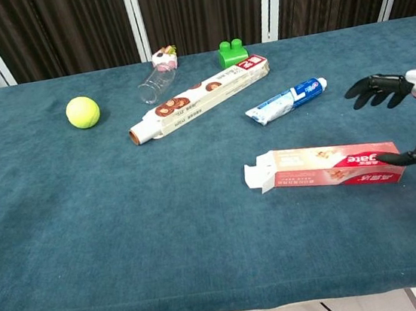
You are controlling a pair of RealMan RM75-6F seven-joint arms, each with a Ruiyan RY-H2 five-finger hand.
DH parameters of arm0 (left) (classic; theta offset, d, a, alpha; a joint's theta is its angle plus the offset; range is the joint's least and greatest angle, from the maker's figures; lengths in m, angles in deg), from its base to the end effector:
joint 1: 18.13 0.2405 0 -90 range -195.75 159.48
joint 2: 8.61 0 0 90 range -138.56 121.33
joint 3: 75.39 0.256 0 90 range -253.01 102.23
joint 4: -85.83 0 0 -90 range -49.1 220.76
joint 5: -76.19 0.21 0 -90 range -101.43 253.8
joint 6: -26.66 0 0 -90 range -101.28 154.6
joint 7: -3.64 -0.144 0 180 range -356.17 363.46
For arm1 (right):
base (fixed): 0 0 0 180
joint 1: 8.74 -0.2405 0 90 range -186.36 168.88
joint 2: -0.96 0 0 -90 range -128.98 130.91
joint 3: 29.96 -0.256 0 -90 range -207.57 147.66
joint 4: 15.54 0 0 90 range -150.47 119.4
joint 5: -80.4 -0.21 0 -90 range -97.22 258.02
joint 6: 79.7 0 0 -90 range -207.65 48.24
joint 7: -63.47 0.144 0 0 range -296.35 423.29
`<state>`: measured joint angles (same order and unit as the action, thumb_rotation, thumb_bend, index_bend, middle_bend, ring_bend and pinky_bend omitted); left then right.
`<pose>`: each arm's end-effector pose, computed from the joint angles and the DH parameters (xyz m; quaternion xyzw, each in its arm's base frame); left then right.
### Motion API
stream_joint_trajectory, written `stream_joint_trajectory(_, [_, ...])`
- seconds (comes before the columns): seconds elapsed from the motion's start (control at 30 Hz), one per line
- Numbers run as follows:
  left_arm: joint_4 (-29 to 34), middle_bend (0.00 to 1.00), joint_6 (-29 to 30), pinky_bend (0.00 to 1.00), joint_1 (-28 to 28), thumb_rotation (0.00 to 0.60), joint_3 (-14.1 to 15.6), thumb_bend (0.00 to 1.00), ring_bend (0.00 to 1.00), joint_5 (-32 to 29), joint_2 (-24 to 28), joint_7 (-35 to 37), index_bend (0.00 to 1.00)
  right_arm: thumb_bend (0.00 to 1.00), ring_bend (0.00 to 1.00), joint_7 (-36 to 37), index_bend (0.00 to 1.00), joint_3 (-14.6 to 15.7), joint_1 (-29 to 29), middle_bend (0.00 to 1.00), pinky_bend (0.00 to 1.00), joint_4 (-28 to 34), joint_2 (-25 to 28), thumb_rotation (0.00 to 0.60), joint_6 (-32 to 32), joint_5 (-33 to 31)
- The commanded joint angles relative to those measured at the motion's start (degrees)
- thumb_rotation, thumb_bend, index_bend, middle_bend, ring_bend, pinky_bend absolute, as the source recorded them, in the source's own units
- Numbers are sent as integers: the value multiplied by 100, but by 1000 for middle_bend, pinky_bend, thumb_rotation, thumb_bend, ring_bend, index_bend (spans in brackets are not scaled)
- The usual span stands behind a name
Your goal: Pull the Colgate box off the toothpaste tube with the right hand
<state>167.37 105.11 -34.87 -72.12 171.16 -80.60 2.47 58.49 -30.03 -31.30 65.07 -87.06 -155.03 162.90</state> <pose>-0.2904 0.2197 0.0932 -0.7313 -0.3162 -0.3747 0.4741 -0.2445 -0.2515 0.0115 0.6730 -0.3977 0.4244 0.4570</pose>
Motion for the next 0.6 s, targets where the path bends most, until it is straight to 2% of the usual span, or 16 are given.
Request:
stream_joint_trajectory(0.03, [19,229,-17,431,-7,600,12,456,239,24,2,-18,223,120,203,-180,201,-40,51,242,278,-73,-106,600,79,-87])
stream_joint_trajectory(0.33, [55,229,-77,432,-33,600,55,457,239,108,-6,-84,223,120,208,-421,215,-174,57,242,283,-322,-399,600,275,-220])
stream_joint_trajectory(0.6, [90,229,-74,433,-31,600,78,456,239,159,4,-124,223,119,256,-509,271,-313,1,242,331,-559,-625,600,477,-337])
